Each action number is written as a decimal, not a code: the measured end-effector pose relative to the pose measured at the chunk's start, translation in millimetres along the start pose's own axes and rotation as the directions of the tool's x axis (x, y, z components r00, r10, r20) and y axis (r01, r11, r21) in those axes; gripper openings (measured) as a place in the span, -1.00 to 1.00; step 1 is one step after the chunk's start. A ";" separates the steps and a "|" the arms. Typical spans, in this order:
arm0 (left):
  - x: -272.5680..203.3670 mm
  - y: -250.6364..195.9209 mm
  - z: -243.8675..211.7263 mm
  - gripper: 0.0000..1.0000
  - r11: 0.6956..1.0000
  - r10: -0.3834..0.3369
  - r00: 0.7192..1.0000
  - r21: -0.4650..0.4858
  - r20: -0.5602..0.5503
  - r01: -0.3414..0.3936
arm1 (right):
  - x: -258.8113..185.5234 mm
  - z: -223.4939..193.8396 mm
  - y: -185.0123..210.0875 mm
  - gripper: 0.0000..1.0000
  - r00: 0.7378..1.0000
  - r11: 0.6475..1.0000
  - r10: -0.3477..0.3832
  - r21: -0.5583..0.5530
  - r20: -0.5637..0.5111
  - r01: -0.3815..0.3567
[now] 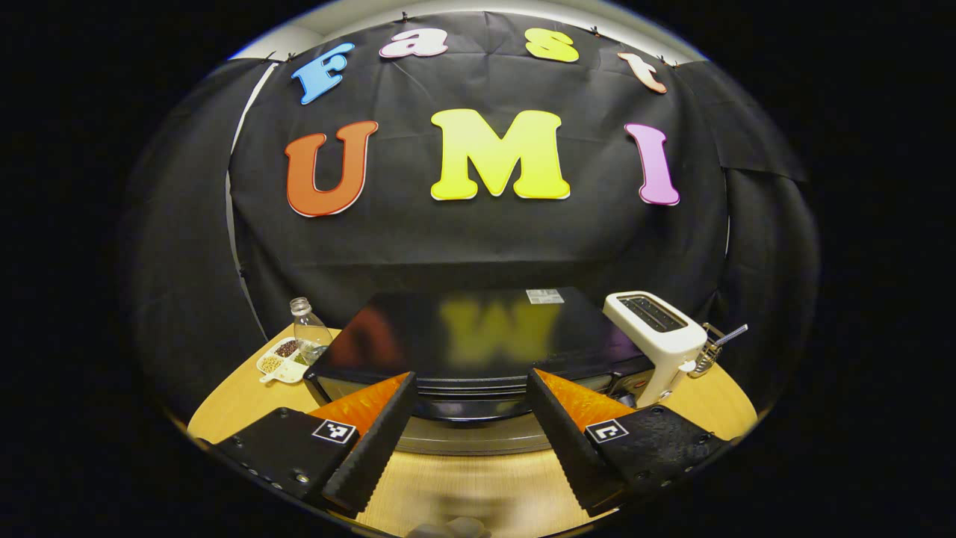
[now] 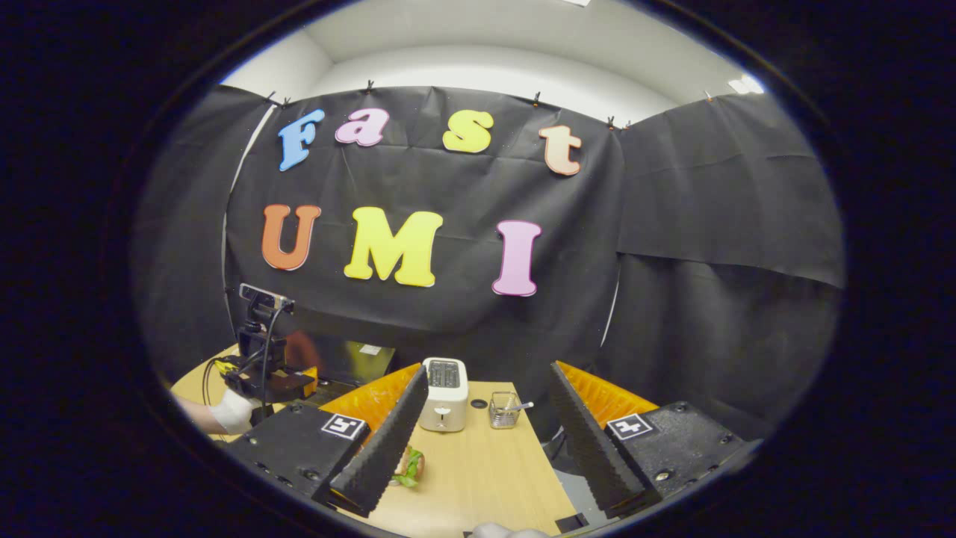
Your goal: Open the electric oven with the left hand, put the food in, and close the electric oven.
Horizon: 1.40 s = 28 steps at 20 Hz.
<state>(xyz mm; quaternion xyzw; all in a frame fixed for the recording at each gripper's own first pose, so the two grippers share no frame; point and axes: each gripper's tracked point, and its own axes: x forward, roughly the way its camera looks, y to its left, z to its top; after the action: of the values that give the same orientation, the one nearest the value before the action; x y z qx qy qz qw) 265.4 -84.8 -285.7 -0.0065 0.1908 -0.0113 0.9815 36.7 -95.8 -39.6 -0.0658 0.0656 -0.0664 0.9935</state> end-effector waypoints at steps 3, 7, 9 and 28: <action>3.8 -0.2 -5.8 0.98 1.000 0.006 1.000 0.011 -0.015 -0.006 | -0.1 -2.7 0.3 1.00 1.000 1.000 -0.006 0.014 -0.007 0.006; -2.4 0.0 -9.7 0.98 1.000 -0.003 1.000 0.006 -0.016 0.003 | 0.5 -5.9 5.1 1.00 1.000 1.000 0.008 0.019 -0.009 -0.008; -11.9 0.7 -14.1 0.98 1.000 -0.004 1.000 0.010 -0.014 0.004 | 0.5 -9.4 8.4 0.90 1.000 1.000 0.017 0.024 -0.015 -0.017; -95.4 -4.6 -118.2 0.96 0.999 -0.034 0.991 0.010 -0.130 0.035 | -25.2 -27.4 26.3 0.90 0.996 0.997 0.078 0.028 -0.038 -0.076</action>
<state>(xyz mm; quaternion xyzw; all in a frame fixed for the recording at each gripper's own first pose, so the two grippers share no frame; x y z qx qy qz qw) 132.5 -88.1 -359.5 -0.0028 0.2541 -0.0298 0.9667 11.3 -69.7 -67.2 -0.0486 0.0867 -0.0302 0.9946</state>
